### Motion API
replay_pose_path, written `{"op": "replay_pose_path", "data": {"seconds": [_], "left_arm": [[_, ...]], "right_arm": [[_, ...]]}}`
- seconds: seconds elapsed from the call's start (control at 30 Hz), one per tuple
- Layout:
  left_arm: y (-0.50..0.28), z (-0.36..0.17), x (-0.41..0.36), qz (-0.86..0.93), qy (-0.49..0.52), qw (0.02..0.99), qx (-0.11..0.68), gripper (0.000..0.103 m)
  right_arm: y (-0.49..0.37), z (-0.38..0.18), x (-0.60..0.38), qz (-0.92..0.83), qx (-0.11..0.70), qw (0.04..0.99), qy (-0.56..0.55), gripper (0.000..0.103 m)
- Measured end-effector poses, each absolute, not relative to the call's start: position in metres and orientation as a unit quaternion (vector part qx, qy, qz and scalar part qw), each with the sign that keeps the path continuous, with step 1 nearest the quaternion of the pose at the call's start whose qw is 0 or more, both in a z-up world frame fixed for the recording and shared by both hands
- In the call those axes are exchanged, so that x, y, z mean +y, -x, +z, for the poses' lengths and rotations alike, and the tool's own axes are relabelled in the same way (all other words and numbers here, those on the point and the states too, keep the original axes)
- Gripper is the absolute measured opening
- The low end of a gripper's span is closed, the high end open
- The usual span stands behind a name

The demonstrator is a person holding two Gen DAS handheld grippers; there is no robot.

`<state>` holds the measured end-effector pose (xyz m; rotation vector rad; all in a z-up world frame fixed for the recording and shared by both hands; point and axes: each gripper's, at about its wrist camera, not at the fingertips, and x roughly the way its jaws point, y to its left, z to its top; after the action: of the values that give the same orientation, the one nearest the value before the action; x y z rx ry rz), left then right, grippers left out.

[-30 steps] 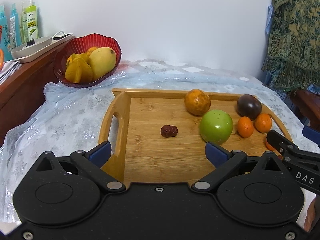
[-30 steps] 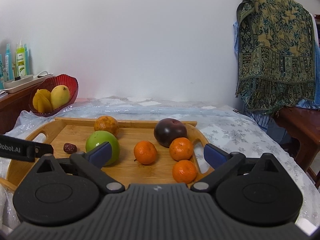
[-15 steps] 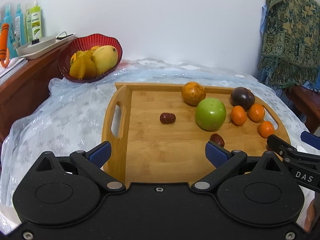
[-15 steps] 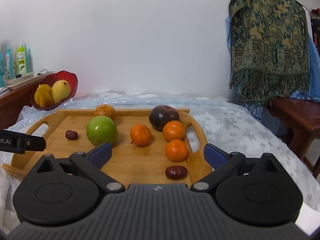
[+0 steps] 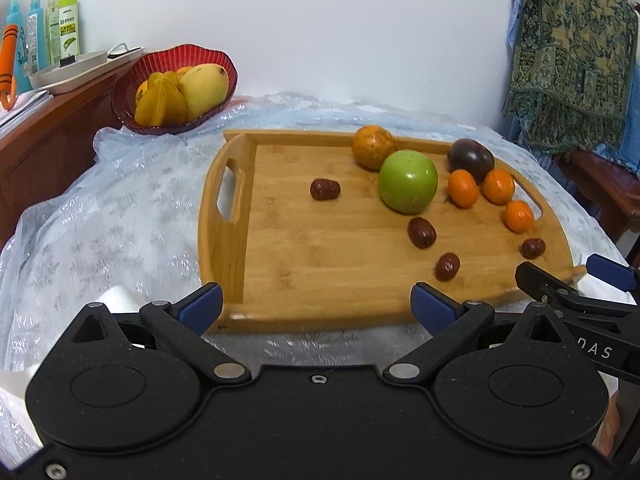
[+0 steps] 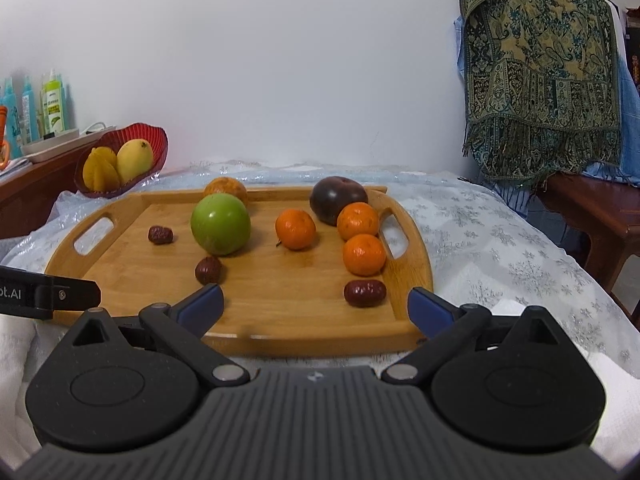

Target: Organize fruits

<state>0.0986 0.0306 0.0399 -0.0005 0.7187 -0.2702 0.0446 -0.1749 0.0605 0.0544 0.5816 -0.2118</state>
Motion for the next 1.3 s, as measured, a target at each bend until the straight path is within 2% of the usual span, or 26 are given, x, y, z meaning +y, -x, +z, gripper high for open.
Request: {"op": "replay_pose_path", "data": {"seconds": [1.3], "left_arm": [[-0.088,0.004,0.028,-0.120,-0.019,0.903,0.413,0.101]], "right_arm": [[-0.040,0.034,-0.162,-0.092,0.356,0.930,-0.004,0.103]]}}
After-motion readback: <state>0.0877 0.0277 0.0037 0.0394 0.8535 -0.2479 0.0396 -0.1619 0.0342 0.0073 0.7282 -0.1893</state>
